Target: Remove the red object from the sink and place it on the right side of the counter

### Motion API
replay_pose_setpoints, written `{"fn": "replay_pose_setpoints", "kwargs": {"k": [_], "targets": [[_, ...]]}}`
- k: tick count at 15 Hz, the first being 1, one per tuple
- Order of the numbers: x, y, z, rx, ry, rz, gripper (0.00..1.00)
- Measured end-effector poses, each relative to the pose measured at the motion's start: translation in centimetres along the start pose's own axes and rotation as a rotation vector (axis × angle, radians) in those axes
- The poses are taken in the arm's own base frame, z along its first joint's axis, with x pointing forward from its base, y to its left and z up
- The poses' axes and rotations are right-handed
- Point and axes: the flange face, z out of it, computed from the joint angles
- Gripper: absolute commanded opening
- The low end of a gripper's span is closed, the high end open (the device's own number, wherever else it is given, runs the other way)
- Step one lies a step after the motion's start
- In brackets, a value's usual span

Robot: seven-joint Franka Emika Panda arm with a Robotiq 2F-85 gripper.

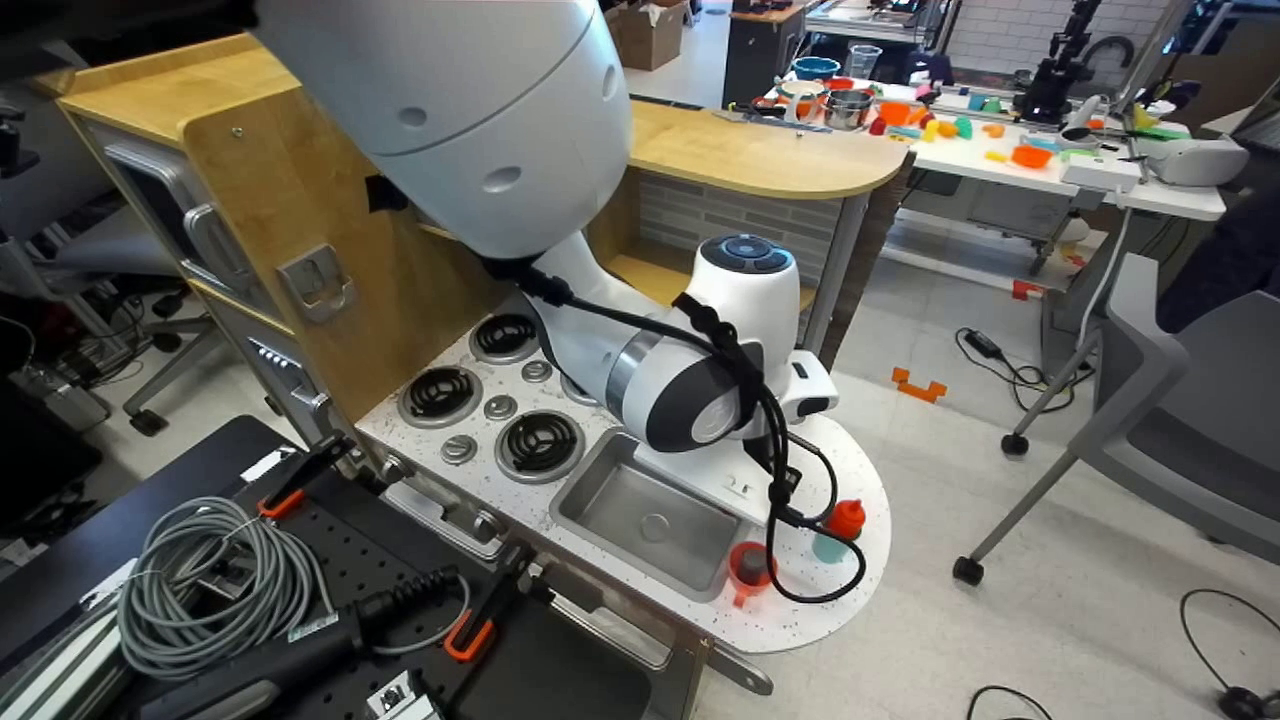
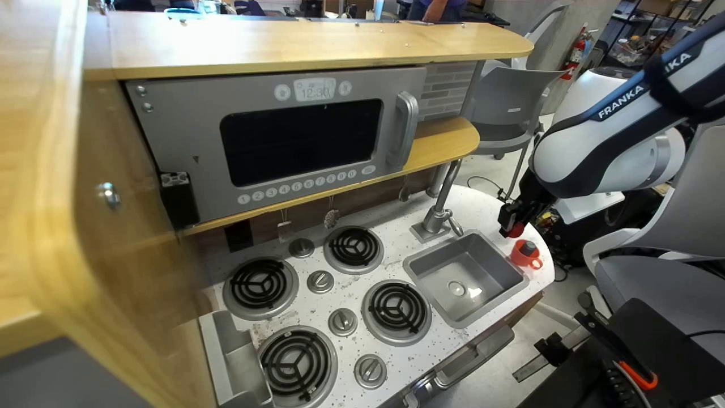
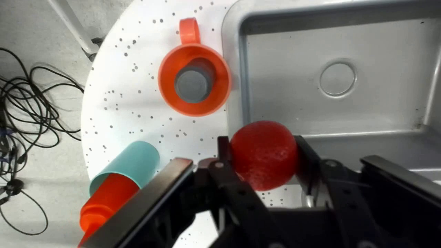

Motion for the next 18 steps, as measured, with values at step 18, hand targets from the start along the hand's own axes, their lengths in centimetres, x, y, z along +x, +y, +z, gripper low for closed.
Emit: {"fn": "replay_pose_setpoints", "kwargs": {"k": [18], "targets": [[2.3,6.5,0.9,0.022,-0.088,0.11,0.21]]}}
